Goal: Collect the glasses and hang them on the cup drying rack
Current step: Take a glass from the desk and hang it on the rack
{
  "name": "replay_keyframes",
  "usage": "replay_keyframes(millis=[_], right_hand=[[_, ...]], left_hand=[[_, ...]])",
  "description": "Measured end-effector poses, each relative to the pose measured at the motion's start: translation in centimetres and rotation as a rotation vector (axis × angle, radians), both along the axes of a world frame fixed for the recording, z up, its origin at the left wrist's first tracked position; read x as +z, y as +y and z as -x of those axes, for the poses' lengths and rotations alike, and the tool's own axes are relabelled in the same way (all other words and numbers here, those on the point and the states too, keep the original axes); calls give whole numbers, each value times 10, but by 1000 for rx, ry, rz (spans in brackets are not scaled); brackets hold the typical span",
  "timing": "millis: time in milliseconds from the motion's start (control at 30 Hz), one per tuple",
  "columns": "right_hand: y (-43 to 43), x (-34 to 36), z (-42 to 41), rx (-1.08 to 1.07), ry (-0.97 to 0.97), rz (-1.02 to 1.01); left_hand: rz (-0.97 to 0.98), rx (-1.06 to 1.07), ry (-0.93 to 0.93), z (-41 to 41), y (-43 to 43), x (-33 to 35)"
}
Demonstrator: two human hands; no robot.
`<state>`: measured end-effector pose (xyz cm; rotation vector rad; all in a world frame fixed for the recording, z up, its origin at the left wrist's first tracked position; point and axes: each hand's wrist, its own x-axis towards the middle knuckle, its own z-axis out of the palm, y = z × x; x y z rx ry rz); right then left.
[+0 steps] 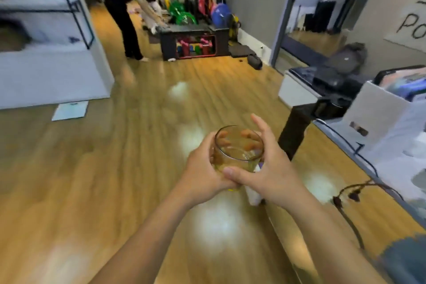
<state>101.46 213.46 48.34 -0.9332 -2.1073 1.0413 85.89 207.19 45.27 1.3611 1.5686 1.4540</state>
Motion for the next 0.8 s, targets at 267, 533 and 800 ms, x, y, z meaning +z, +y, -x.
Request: replay_keyframes(millis=[267, 533, 800], right_hand=[[-13, -5, 236, 507, 146, 110], [-7, -18, 442, 840, 238, 346], [9, -18, 616, 1023, 253, 429]], left_hand=[[-24, 529, -66, 185, -81, 12], [-23, 885, -86, 339, -100, 20], [-31, 1084, -63, 480, -91, 27]])
